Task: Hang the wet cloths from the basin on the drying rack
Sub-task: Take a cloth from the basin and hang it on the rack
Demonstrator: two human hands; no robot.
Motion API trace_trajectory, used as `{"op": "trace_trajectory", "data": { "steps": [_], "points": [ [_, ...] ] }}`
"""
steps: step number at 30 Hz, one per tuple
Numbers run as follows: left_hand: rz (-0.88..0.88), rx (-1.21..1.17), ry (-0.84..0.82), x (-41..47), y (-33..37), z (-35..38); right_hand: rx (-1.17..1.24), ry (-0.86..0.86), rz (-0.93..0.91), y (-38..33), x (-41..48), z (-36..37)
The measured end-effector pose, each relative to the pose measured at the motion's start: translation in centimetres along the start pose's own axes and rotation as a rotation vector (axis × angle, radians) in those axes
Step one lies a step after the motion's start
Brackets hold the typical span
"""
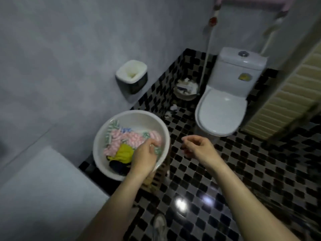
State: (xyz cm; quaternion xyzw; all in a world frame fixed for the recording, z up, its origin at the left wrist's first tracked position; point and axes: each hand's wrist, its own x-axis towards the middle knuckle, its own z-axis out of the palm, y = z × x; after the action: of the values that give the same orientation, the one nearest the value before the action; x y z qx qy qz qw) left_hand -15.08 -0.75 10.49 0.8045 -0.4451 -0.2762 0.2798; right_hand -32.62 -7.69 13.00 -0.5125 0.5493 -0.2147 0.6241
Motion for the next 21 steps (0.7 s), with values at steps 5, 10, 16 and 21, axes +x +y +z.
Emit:
{"op": "trace_trajectory", "data": {
  "steps": [5, 10, 16, 21],
  "points": [
    [-0.156, 0.223, -0.084, 3.1, -9.1, -2.6, -0.285, -0.176, 0.022, 3.0, 6.3, 9.3],
    [-0.147, 0.438, -0.24, 5.2, -14.5, -1.8, -0.974, -0.332, -0.158, 6.0, 10.6, 15.3],
    [-0.211, 0.633, -0.208, 6.9, -15.8, -1.2, -1.428, -0.414, -0.103, 9.2, 13.0, 19.1],
    [-0.25, 0.664, -0.302, 7.4, -15.9, -2.2, -1.277, -0.356, -0.2, 9.3, 13.9, 18.5]
  ]
}}
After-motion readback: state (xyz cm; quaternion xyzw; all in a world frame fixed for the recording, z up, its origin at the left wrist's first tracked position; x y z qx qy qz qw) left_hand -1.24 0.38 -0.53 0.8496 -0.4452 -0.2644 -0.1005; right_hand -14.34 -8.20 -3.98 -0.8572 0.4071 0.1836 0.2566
